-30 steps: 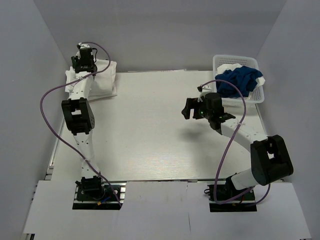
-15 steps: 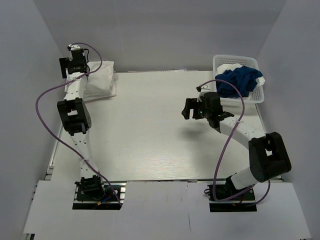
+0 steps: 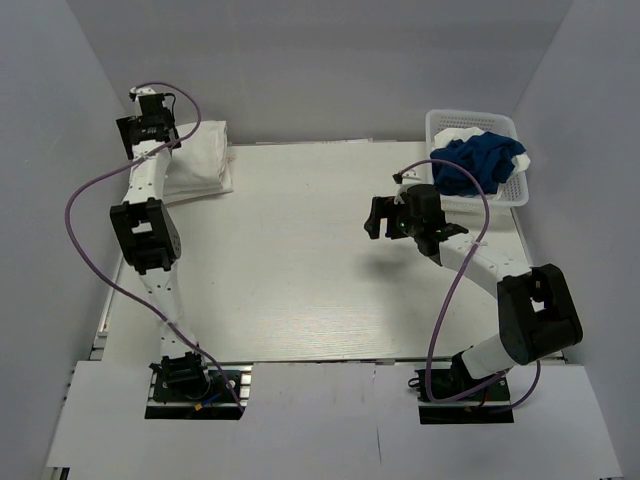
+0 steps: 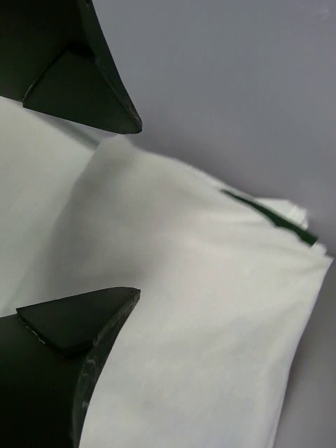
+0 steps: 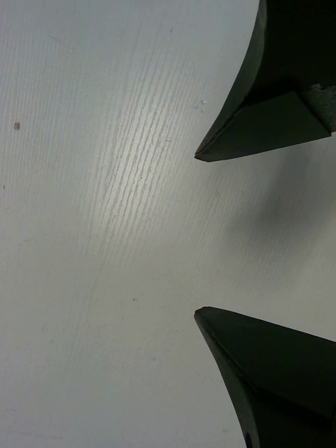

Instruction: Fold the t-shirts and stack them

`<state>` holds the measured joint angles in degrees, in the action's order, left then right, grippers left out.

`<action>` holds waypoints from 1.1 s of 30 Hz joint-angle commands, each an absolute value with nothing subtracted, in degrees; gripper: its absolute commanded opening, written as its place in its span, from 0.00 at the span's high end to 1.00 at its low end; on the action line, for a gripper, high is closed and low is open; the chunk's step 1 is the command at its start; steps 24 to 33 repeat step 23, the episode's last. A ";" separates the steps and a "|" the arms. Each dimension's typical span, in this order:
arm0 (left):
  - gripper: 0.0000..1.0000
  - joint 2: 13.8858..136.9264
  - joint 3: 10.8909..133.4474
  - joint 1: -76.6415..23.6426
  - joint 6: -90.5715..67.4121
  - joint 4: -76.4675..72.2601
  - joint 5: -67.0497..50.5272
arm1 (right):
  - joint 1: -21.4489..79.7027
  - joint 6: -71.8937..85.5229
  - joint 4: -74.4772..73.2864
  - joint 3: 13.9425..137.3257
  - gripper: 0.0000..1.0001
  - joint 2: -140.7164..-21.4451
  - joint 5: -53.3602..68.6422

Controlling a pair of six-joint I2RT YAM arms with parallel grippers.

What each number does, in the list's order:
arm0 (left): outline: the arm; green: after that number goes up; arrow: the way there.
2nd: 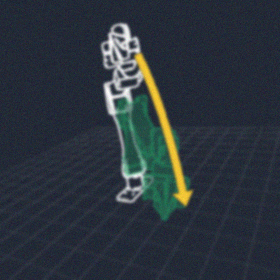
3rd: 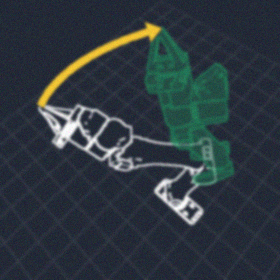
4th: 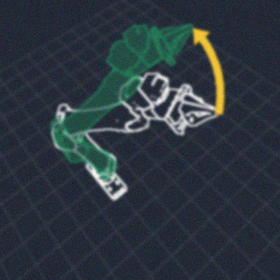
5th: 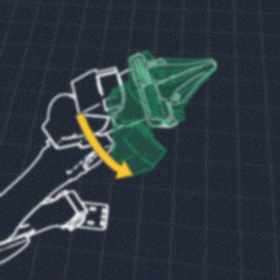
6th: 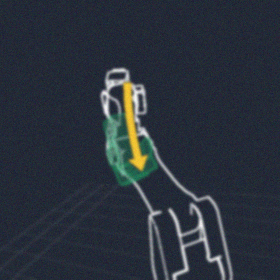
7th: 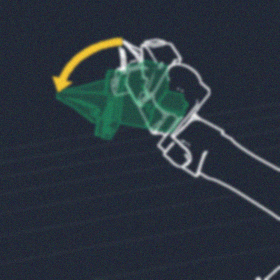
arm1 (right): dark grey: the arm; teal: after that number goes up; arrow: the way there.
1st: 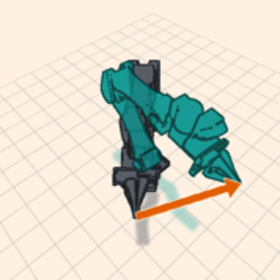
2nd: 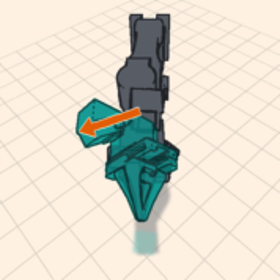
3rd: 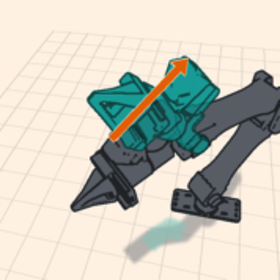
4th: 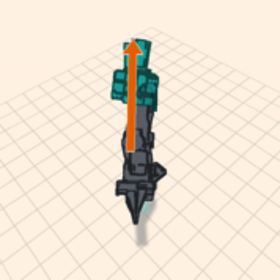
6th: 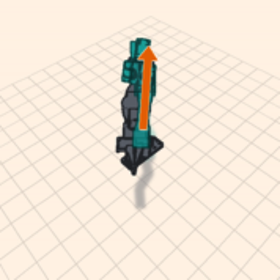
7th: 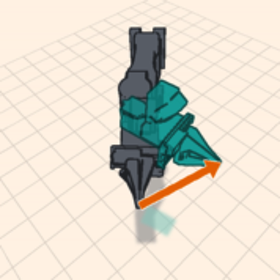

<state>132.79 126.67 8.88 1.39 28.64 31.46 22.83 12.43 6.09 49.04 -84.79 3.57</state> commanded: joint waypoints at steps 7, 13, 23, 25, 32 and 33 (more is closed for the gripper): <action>0.00 95.48 86.65 1.07 -25.10 19.70 7.23 | 22.68 16.60 13.43 46.50 0.10 -79.73 4.56; 0.00 70.86 51.53 -8.60 -32.77 0.45 -9.56 | 22.68 18.02 16.52 41.83 0.10 -75.59 5.27; 0.00 61.62 37.80 -14.85 -31.56 2.19 -10.38 | 22.68 23.46 21.89 38.94 0.10 -76.55 5.28; 0.00 61.62 37.80 -14.85 -31.56 2.19 -10.38 | 22.68 23.46 21.89 38.94 0.10 -76.55 5.28; 0.00 61.62 37.80 -14.85 -31.56 2.19 -10.38 | 22.68 23.46 21.89 38.94 0.10 -76.55 5.28; 0.00 61.62 37.80 -14.85 -31.56 2.19 -10.38 | 22.68 23.46 21.89 38.94 0.10 -76.55 5.28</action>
